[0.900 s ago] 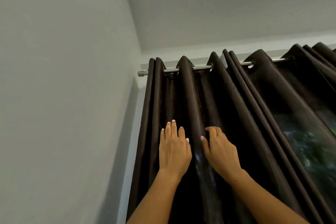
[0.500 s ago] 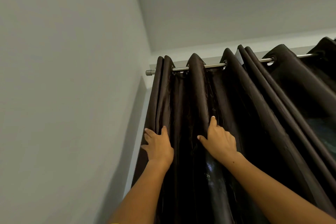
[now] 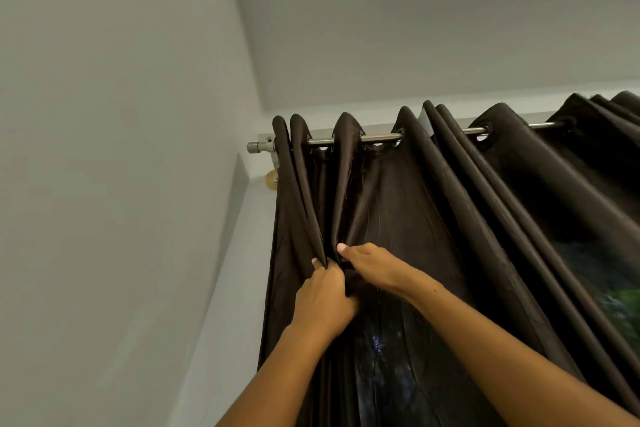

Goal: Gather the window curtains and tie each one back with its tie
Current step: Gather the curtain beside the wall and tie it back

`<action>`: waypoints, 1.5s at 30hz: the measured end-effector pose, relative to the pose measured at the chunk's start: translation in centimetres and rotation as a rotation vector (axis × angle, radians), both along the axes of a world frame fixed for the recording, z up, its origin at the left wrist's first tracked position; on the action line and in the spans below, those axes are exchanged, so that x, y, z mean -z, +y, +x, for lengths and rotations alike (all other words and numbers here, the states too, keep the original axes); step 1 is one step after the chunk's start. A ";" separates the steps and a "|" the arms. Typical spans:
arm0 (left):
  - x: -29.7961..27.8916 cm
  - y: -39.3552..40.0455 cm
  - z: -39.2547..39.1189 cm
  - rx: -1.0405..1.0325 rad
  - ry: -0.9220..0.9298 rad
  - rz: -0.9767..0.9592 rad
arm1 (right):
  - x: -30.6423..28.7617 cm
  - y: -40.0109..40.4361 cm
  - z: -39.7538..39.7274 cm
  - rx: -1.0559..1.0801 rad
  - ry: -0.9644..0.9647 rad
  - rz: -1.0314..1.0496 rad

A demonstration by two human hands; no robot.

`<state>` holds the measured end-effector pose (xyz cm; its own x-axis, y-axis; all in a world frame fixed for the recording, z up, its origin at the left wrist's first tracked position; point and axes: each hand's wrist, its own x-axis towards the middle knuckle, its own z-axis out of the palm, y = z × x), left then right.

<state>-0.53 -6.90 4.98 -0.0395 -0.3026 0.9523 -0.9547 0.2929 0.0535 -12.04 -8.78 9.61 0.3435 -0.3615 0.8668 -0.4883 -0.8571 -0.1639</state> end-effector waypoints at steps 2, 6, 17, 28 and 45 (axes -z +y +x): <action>0.1 -0.4 -0.1 -0.045 -0.004 -0.057 | 0.2 -0.9 -0.1 0.392 -0.046 -0.287; 0.6 -1.3 0.9 -0.015 -0.005 -0.144 | 0.4 -1.9 -0.7 0.892 -0.399 -0.345; 0.9 -1.5 3.8 0.126 -0.112 -0.236 | -0.1 -1.2 3.7 0.309 -0.405 -0.224; 1.2 -1.5 5.8 0.362 -0.051 -0.267 | -1.0 -0.2 2.9 0.855 -0.077 -0.464; 0.2 -1.8 0.2 0.302 0.128 0.075 | 1.7 -2.2 -0.3 0.616 -0.174 -0.334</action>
<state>-0.38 -8.70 4.79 -0.0198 -0.3645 0.9310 -0.8096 0.5522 0.1989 -12.32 -11.01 7.91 0.0096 -0.1510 0.9885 -0.8899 -0.4522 -0.0604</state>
